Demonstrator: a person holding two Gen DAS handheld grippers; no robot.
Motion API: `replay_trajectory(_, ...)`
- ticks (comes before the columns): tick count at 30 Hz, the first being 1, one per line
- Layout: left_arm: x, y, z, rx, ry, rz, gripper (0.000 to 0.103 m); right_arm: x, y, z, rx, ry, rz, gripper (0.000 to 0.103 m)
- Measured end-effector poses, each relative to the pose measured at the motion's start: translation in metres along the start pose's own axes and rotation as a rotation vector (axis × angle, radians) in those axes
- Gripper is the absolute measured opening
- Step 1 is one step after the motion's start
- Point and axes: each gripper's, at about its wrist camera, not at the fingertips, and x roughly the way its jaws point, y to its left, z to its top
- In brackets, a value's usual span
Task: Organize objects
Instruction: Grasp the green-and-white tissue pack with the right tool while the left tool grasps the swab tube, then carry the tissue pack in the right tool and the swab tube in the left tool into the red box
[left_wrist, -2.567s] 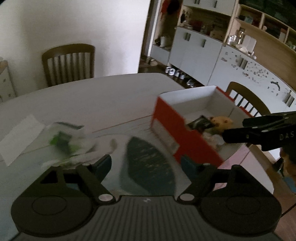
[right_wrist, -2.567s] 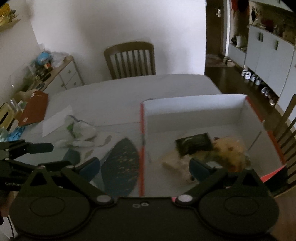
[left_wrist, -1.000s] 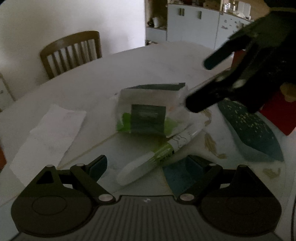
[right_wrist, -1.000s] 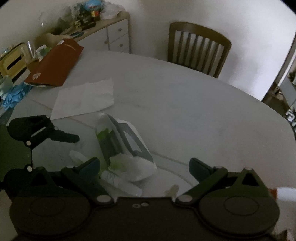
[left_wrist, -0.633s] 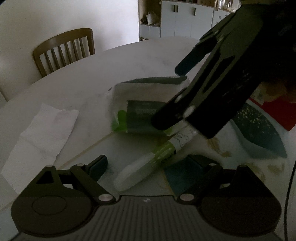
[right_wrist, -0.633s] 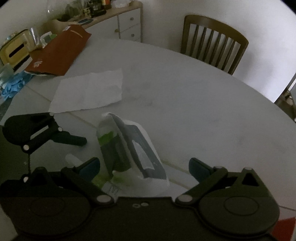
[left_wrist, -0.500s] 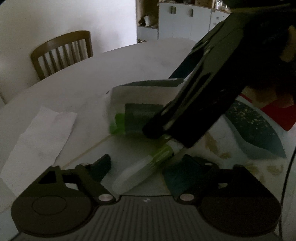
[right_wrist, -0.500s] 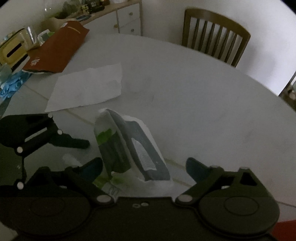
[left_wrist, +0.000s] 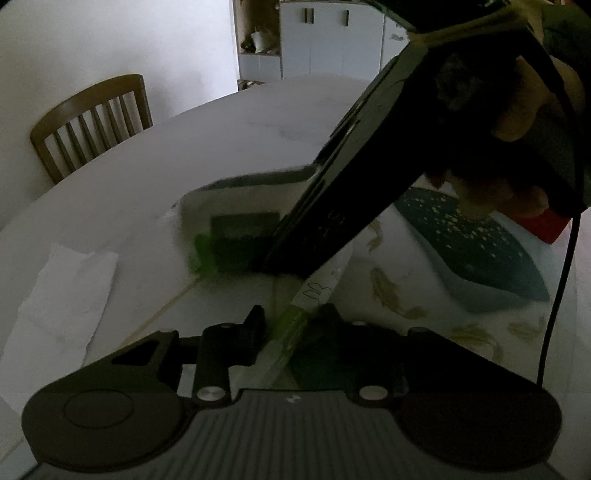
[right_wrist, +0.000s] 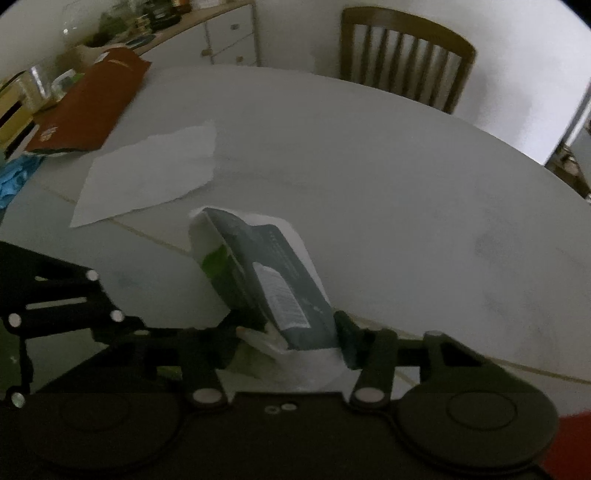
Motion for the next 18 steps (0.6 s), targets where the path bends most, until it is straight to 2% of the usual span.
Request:
replay_trajectory(2,-0.001,-0.001,0.000,-0.011,0.007,0.003,0.029,-0.004,-0.007,-0.004,0.033,0.000,-0.026,0.047)
replay_trajectory(8,-0.002,-0.006,0.002,-0.057,0.023,0.021,0.018,-0.021,-0.025,-0.021,0.124,-0.005,-0.056,0.045)
replay_trajectory(12,-0.003,-0.008,0.002,-0.083,0.031,0.034,0.016,-0.033,-0.030,-0.037,0.174,-0.005,-0.071,0.045)
replay_trajectory(18,-0.009,-0.013,-0.003,-0.163,0.043,0.037,0.016,-0.057,-0.027,-0.066,0.250,-0.009,-0.049,0.045)
